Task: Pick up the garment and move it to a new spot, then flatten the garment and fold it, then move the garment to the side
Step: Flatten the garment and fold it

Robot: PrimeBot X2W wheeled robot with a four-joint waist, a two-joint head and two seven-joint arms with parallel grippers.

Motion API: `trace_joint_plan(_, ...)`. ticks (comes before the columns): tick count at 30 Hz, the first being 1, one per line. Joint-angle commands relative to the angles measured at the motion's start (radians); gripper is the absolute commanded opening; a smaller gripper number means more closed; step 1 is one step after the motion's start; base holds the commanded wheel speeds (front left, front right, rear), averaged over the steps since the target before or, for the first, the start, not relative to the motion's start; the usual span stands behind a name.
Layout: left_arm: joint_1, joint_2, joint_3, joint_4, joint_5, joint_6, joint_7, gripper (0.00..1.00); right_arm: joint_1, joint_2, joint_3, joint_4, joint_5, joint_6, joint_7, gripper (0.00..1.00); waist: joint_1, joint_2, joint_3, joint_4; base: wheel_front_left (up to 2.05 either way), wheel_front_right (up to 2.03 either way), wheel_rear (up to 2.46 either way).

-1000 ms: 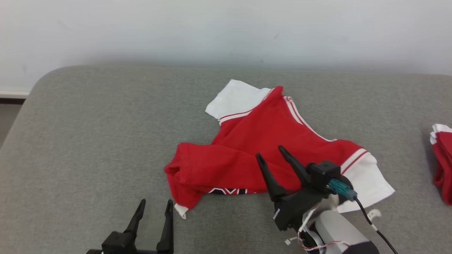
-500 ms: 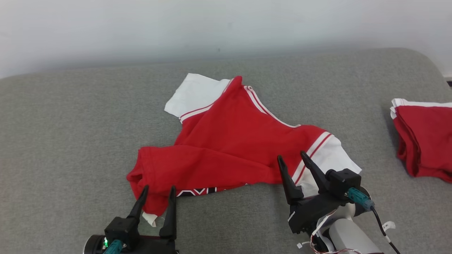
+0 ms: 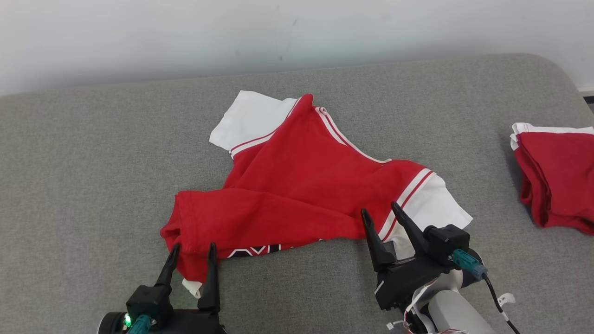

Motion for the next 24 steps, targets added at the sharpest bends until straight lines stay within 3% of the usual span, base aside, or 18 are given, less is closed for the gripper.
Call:
trace_joint_plan(1,0.004,0.001,0.001,-0.002,-0.003,0.000,-0.003,1.00,-0.001,0.006,0.002,0.002,-0.002,-0.002,-0.004,1.00,-0.0001,-0.0001,0.002,0.000,0.00,0.00,0.00)
trace_joint_plan(4,0.001,0.001,-0.005,-0.009,0.004,-0.006,-0.003,0.98,-0.005,0.008,0.003,0.002,-0.002,-0.002,-0.004,1.00,-0.0001,-0.0001,0.004,-0.001,0.00,0.00,0.00)
trace_joint_plan(7,-0.003,0.001,-0.010,-0.009,0.009,-0.015,-0.003,0.00,-0.005,0.008,-0.002,-0.003,-0.010,-0.002,-0.004,1.00,-0.0001,-0.0001,0.006,-0.002,0.00,0.00,0.00)
trace_joint_plan(16,0.014,0.001,-0.020,-0.060,0.029,-0.043,-0.003,0.00,0.028,0.007,-0.048,0.011,-0.021,-0.003,-0.004,1.00,-0.0001,-0.0001,-0.033,0.031,0.00,0.00,0.00)
trace_joint_plan(24,0.133,0.001,-0.020,-0.108,0.038,-0.066,-0.003,0.00,0.116,0.015,-0.170,0.024,-0.036,-0.002,-0.003,1.00,-0.0001,-0.0001,-0.138,0.112,0.00,0.00,0.00)
